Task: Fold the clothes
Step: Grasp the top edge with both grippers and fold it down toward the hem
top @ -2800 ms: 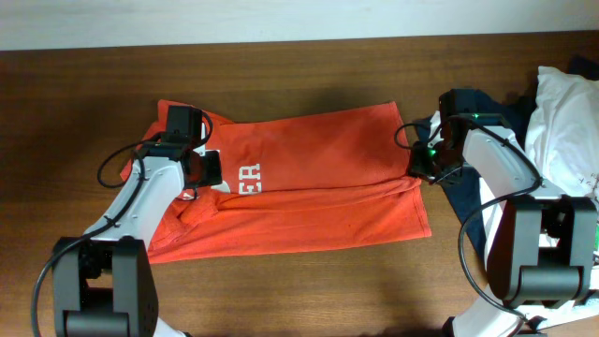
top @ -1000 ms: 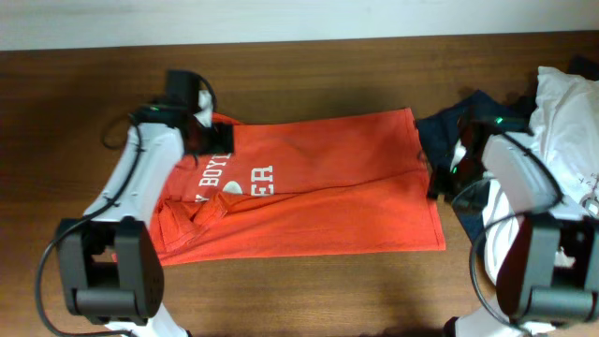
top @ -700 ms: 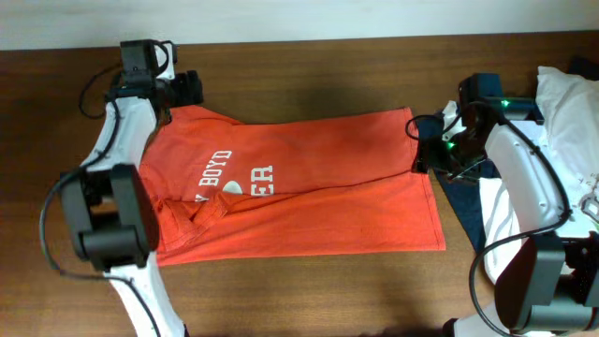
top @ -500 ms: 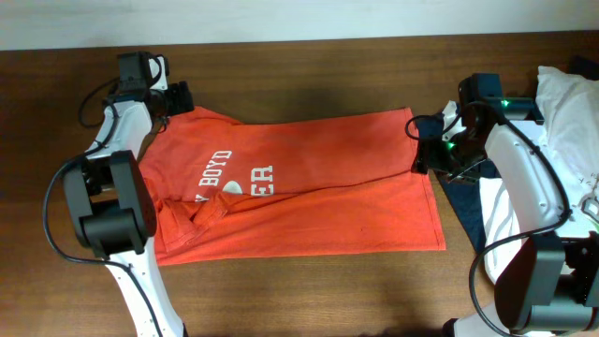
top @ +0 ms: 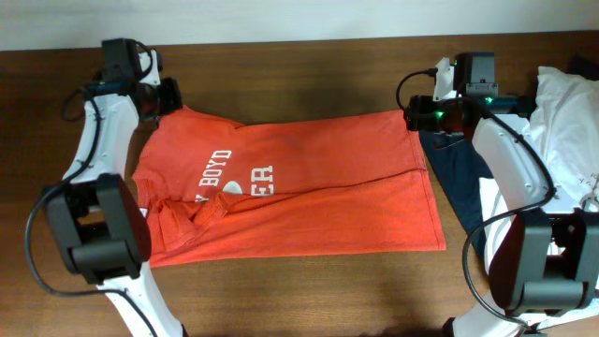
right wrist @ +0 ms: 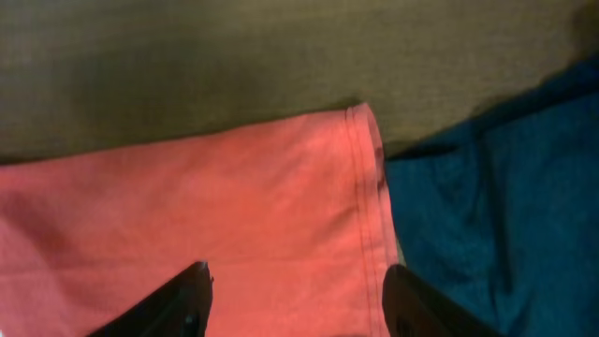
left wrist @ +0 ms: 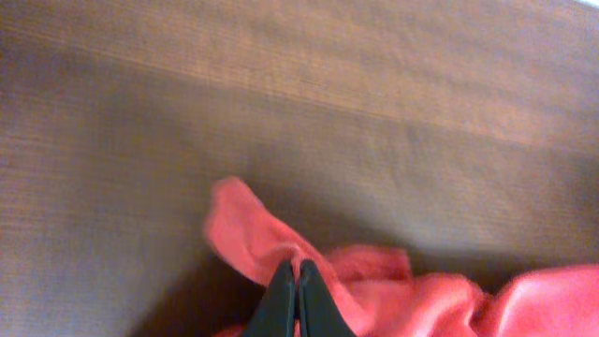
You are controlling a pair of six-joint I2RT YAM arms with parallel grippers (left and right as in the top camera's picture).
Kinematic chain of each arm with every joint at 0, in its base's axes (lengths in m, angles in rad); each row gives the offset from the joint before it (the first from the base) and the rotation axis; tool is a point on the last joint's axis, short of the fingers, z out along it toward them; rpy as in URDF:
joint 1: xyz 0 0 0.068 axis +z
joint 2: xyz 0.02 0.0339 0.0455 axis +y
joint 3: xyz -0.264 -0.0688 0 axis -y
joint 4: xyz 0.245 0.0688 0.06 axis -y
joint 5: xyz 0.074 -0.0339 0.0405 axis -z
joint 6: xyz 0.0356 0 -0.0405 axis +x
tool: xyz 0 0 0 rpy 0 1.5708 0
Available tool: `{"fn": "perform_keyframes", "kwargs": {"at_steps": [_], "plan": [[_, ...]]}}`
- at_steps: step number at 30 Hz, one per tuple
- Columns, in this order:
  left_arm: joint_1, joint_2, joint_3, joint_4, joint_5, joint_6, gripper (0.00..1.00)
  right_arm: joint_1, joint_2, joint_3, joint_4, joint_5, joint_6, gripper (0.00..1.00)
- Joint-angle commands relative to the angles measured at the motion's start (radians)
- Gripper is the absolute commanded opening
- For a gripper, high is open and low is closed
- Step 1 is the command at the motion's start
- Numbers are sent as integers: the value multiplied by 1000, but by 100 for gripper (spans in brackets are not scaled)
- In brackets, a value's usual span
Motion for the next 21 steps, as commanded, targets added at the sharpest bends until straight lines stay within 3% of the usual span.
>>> {"fn": "perform_keyframes", "kwargs": {"at_steps": [1,7,9,12,14,16,21], "plan": [[3,-23,4,-112,21,-1,0,8,134,10,208,-10,28,61],[0,-23,2,-185,21,-1,1,8,391,13,393,93,53,62],[-1,-23,2,-185,21,-1,0,16,417,13,409,92,61,56],[-6,-23,2,-190,20,-1,1,36,421,14,408,92,66,4],[-6,-23,2,-216,17,-1,0,37,420,30,360,92,73,4],[-5,-23,3,-275,18,1,1,21,394,129,180,97,72,4],[59,-79,3,-427,85,33,0,-23,362,537,-539,114,72,4]]}}
